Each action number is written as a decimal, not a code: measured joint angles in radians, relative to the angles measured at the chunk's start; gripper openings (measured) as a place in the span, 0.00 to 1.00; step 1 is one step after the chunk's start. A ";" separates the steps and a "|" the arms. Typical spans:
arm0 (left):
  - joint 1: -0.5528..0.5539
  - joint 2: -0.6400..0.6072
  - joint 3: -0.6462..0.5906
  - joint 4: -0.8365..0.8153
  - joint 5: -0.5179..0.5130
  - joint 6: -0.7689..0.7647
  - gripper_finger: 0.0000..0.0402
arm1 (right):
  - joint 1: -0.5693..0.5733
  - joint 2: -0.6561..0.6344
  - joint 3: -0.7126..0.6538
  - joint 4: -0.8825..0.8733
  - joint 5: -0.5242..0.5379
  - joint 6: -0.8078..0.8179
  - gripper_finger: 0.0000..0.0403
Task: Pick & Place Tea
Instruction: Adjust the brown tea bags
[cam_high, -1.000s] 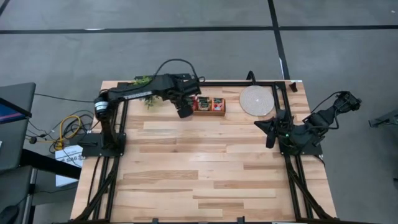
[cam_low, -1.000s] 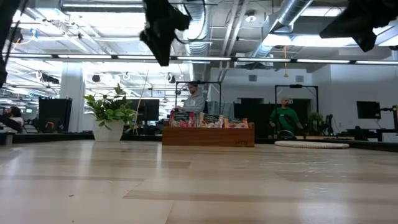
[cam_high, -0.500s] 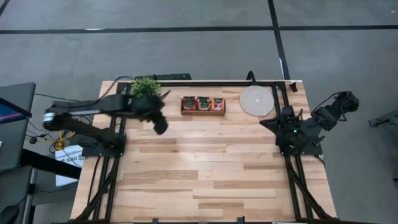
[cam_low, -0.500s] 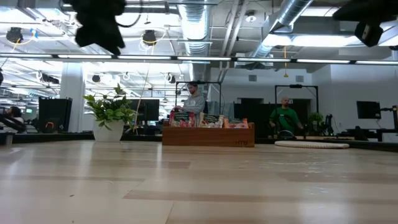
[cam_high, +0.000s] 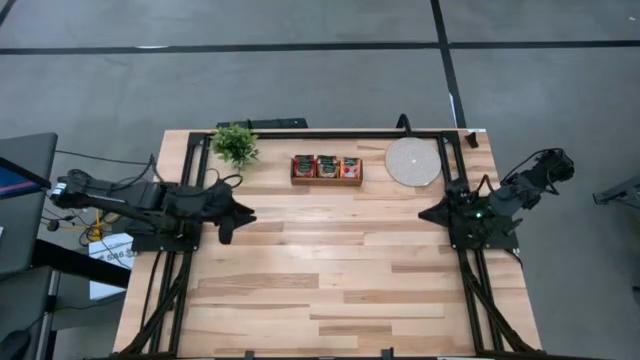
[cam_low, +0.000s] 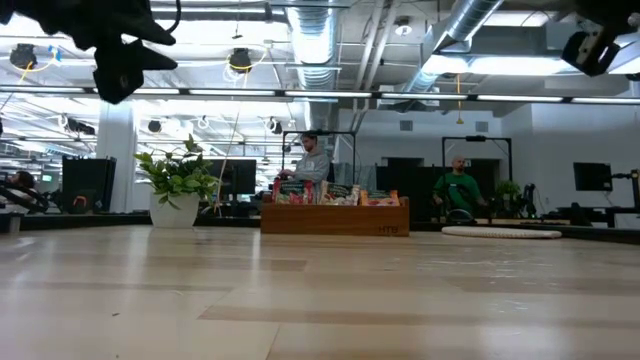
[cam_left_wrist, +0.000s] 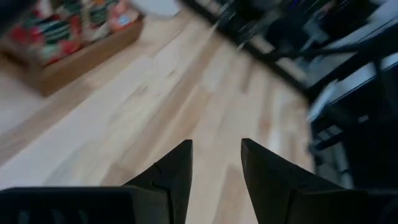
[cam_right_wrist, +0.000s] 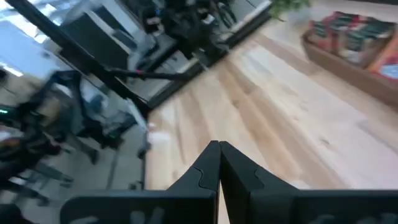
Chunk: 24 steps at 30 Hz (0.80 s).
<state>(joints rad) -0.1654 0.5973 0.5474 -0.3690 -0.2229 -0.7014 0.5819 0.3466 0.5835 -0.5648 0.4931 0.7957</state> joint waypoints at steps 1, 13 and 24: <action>-0.011 -0.017 -0.026 0.052 -0.002 0.000 0.32 | -0.001 0.000 -0.023 0.053 -0.023 -0.014 0.00; -0.092 -0.059 -0.264 0.364 -0.039 -0.013 0.32 | 0.000 -0.008 -0.272 0.560 -0.189 -0.150 0.00; -0.108 -0.103 -0.314 0.372 -0.043 -0.026 0.32 | -0.038 0.001 -0.275 0.611 -0.075 -0.195 0.00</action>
<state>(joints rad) -0.2729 0.4942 0.2337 0.0025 -0.2662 -0.7277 0.5435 0.3473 0.3089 0.0465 0.4181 0.6011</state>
